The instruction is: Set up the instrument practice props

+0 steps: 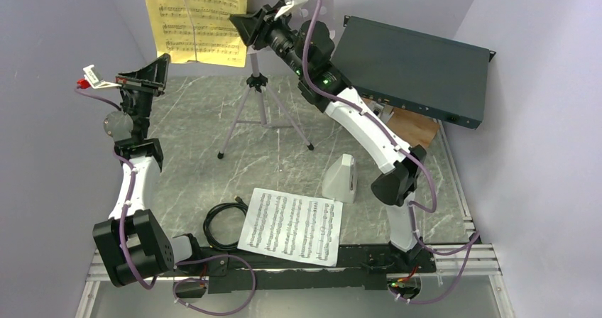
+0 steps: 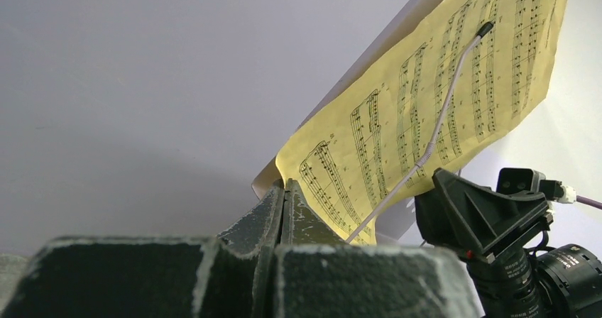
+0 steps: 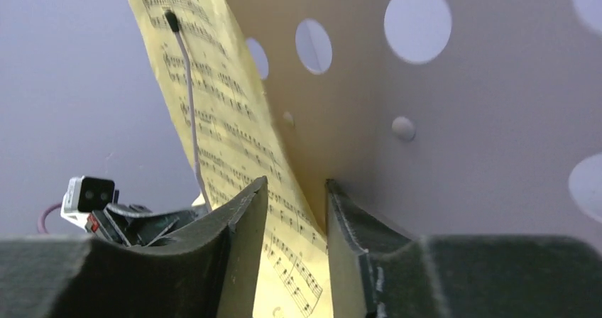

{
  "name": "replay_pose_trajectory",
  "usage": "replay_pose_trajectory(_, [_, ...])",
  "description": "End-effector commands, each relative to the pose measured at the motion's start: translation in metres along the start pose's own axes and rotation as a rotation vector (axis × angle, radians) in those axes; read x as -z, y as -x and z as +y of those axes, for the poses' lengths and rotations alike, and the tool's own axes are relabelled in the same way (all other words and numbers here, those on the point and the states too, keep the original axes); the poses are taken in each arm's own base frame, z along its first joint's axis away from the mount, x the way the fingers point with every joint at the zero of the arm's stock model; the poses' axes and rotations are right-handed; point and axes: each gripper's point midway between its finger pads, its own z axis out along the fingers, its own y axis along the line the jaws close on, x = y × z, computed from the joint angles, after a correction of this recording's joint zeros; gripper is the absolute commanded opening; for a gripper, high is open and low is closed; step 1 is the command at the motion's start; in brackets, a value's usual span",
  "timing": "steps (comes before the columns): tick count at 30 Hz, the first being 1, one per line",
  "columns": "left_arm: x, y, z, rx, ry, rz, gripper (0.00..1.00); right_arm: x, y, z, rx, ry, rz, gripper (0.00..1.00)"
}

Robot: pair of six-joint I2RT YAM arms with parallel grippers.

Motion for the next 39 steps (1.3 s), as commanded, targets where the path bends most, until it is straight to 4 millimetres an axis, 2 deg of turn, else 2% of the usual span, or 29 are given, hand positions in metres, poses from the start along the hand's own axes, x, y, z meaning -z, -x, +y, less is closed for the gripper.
replay_pose_trajectory(1, [-0.005, 0.004, -0.022, -0.041, -0.063, 0.011, 0.0, -0.007, 0.05, 0.012, 0.053, 0.054, -0.165, 0.33])
replay_pose_trajectory(8, [-0.004, 0.002, -0.022, -0.039, -0.062, 0.024, 0.0, -0.014, 0.056, 0.021, 0.1, 0.126, -0.211, 0.0])
replay_pose_trajectory(18, [-0.003, -0.002, -0.022, -0.035, -0.06, 0.047, 0.0, -0.014, 0.075, 0.052, 0.233, 0.304, -0.33, 0.0])
replay_pose_trajectory(28, [-0.012, 0.002, -0.028, -0.043, -0.073, 0.059, 0.0, -0.008, 0.096, 0.061, 0.297, 0.328, -0.417, 0.0])
replay_pose_trajectory(37, [-0.007, -0.002, -0.024, -0.038, -0.062, 0.066, 0.0, -0.014, 0.086, 0.059, 0.308, 0.34, -0.428, 0.0])
replay_pose_trajectory(38, [-0.007, -0.002, -0.023, -0.039, -0.06, 0.065, 0.0, -0.014, 0.086, 0.059, 0.309, 0.336, -0.434, 0.01])
replay_pose_trajectory(39, [-0.007, -0.003, -0.022, -0.039, -0.056, 0.066, 0.0, -0.014, 0.088, 0.058, 0.31, 0.331, -0.442, 0.06])
